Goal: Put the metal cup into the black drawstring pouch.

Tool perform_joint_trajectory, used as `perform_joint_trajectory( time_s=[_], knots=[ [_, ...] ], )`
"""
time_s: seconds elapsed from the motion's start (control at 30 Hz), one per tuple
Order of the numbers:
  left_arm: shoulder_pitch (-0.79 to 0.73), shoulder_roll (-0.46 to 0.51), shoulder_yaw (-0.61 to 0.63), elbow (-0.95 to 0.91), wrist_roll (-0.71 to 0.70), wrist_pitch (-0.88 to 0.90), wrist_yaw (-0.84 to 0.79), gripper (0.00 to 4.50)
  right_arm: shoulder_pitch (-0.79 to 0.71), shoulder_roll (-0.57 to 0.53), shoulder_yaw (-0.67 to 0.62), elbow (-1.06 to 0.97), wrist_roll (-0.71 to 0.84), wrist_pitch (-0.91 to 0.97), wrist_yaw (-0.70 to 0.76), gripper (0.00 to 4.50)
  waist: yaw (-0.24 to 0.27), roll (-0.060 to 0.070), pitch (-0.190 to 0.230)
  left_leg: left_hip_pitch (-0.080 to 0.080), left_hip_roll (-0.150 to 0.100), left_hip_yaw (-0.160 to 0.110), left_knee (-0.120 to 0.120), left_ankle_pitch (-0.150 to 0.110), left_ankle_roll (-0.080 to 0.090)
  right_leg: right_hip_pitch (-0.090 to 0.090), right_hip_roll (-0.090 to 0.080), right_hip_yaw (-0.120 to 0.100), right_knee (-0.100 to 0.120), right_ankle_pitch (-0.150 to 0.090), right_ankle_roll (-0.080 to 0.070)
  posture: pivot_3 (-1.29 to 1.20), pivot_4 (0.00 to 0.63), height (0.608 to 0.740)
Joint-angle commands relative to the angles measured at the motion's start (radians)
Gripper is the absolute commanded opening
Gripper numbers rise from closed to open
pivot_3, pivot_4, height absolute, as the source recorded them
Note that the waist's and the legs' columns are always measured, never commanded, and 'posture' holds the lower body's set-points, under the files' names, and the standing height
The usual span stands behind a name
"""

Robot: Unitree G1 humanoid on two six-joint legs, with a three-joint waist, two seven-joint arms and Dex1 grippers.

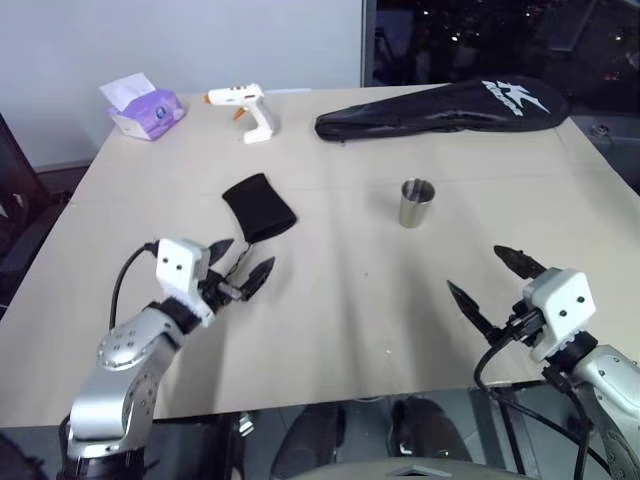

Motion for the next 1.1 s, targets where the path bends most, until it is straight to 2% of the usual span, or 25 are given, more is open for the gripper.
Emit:
perform_joint_trajectory(
  time_s=[0.03, 0.13, 0.17, 0.33, 0.43, 0.53, 0.6, 0.7, 0.77, 0.8, 0.87, 0.93, 1.1],
  knots=[
    [-0.129, 0.125, -0.134, -0.003, 0.189, 0.146, 0.063, 4.48, -0.032, -0.047, 0.019, -0.066, 0.076, 0.019, 0.056, 4.50, 0.000, -0.001, 0.001, 0.000, 0.000, 0.000, 0.000, 0.000, 0.000, 0.000, 0.000, 0.000, 0.000, 0.000, 0.000, 0.00, 0.150, 0.740],
    [-0.255, 0.236, -0.309, 0.059, 0.416, 0.126, 0.068, 4.48, -0.072, -0.085, 0.030, -0.069, 0.111, 0.039, 0.079, 4.50, -0.002, -0.001, 0.002, 0.000, -0.001, 0.000, 0.000, 0.000, 0.000, 0.000, 0.000, -0.001, 0.000, 0.000, 0.000, 0.00, 0.150, 0.740],
    [-0.298, 0.245, -0.352, 0.098, 0.470, 0.097, 0.075, 4.48, -0.088, -0.094, 0.038, -0.068, 0.114, 0.045, 0.079, 4.50, -0.004, -0.001, 0.002, 0.000, -0.001, 0.000, -0.001, 0.000, 0.000, 0.000, 0.001, -0.001, 0.000, 0.000, 0.000, 0.00, 0.150, 0.740],
    [-0.479, 0.187, -0.479, 0.297, 0.601, 0.056, 0.089, 4.48, -0.135, -0.090, 0.090, -0.057, 0.081, 0.056, 0.035, 4.50, -0.003, -0.001, 0.002, -0.002, -0.001, 0.000, -0.002, 0.001, -0.002, -0.003, 0.000, -0.001, 0.000, 0.000, 0.000, 0.00, 0.150, 0.740],
    [-0.544, 0.172, -0.530, 0.383, 0.672, 0.020, 0.081, 4.48, -0.127, -0.085, 0.107, -0.076, 0.071, 0.069, 0.009, 4.50, -0.004, -0.002, 0.002, -0.013, -0.001, -0.001, 0.000, 0.003, -0.005, -0.013, 0.000, -0.001, 0.002, 0.001, 0.000, 0.00, 0.150, 0.740],
    [-0.591, 0.166, -0.580, 0.460, 0.729, -0.030, 0.053, 3.70, -0.122, -0.082, 0.103, -0.087, 0.066, 0.080, -0.016, 4.50, -0.002, -0.002, 0.003, -0.013, -0.002, -0.001, 0.000, 0.002, -0.004, -0.013, -0.001, -0.001, 0.002, 0.001, 0.000, 0.00, 0.150, 0.740],
    [-0.611, 0.157, -0.587, 0.496, 0.739, -0.050, 0.036, 2.85, -0.132, -0.082, 0.104, -0.088, 0.061, 0.092, -0.033, 4.50, -0.002, -0.002, 0.003, -0.013, -0.003, -0.002, 0.000, 0.002, -0.004, -0.013, -0.001, -0.001, 0.001, 0.001, 0.000, 0.00, 0.150, 0.740],
    [-0.642, 0.137, -0.572, 0.515, 0.721, -0.071, -0.003, 1.34, -0.176, -0.065, 0.099, -0.075, 0.045, 0.132, -0.089, 4.50, -0.003, -0.002, 0.003, -0.013, -0.003, -0.002, 0.000, 0.002, -0.004, -0.013, -0.002, -0.001, 0.001, 0.001, 0.001, 0.00, 0.150, 0.740],
    [-0.657, 0.131, -0.545, 0.505, 0.687, -0.042, -0.053, 0.50, -0.231, -0.056, 0.098, -0.055, 0.023, 0.156, -0.126, 4.50, -0.003, -0.002, 0.003, -0.013, -0.003, -0.002, 0.001, 0.002, -0.004, -0.013, -0.002, -0.001, 0.002, 0.001, 0.000, 0.00, 0.150, 0.740],
    [-0.665, 0.133, -0.533, 0.496, 0.670, -0.023, -0.083, 0.23, -0.269, -0.054, 0.099, -0.043, 0.019, 0.181, -0.140, 4.50, -0.004, -0.002, 0.003, -0.013, -0.003, -0.003, 0.001, 0.002, -0.004, -0.013, -0.002, -0.002, 0.002, 0.001, 0.000, 0.00, 0.150, 0.740],
    [-0.688, 0.130, -0.507, 0.473, 0.612, 0.055, -0.167, 0.09, -0.381, -0.085, 0.130, 0.011, 0.034, 0.266, -0.118, 4.50, -0.010, -0.002, 0.003, -0.013, -0.003, -0.002, 0.001, 0.002, -0.004, -0.013, -0.001, -0.001, 0.003, 0.001, 0.000, 0.00, 0.150, 0.740],
    [-0.720, 0.125, -0.489, 0.462, 0.565, 0.133, -0.239, 0.09, -0.519, -0.156, 0.209, 0.091, -0.028, 0.374, -0.110, 4.50, -0.016, -0.003, 0.003, -0.012, -0.003, -0.002, 0.002, 0.003, -0.004, -0.012, 0.000, -0.003, 0.003, 0.001, 0.001, 0.00, 0.150, 0.740],
    [-0.793, 0.094, -0.466, 0.431, 0.504, 0.326, -0.299, 0.09, -0.823, -0.170, 0.352, 0.384, -0.084, 0.390, -0.031, 4.50, -0.028, -0.003, 0.004, -0.013, -0.004, -0.003, 0.002, 0.003, -0.004, -0.012, 0.000, -0.006, 0.003, 0.001, 0.001, 0.00, 0.150, 0.740]
  ],
)
